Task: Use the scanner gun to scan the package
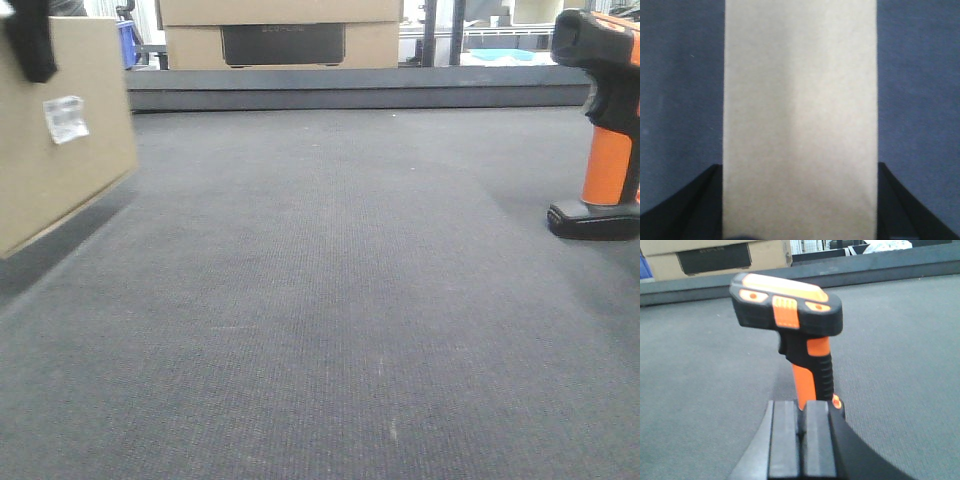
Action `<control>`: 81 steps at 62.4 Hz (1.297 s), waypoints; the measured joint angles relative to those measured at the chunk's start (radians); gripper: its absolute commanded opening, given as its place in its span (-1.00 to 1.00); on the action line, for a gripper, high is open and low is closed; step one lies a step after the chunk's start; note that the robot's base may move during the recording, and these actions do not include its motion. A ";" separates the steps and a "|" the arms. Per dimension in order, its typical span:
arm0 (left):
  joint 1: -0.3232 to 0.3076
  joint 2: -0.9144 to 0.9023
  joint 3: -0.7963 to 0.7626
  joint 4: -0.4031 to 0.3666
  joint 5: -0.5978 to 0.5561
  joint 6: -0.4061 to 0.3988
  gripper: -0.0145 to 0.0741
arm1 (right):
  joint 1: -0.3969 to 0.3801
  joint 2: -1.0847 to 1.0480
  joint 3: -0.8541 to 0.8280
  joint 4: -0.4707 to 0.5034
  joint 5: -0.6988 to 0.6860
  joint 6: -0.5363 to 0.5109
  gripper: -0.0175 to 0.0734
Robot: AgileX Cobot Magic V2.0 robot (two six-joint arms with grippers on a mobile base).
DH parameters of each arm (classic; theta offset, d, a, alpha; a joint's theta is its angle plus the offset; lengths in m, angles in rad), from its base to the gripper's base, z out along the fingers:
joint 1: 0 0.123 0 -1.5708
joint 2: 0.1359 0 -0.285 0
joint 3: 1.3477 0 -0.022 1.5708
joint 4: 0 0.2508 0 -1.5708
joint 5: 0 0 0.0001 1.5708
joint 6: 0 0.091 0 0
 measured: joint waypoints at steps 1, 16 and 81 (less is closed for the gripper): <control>0.003 0.000 0.002 0.000 0.000 0.002 -0.92 | 0.000 -0.004 0.000 0.000 0.003 0.000 -0.98; 0.007 -0.001 0.079 -0.013 -0.075 0.011 -0.92 | 0.000 -0.021 0.000 0.000 0.029 0.000 -0.98; 0.007 -0.173 0.140 -0.005 -0.137 -0.071 0.35 | 0.000 -0.021 0.002 -0.002 0.131 0.000 -0.98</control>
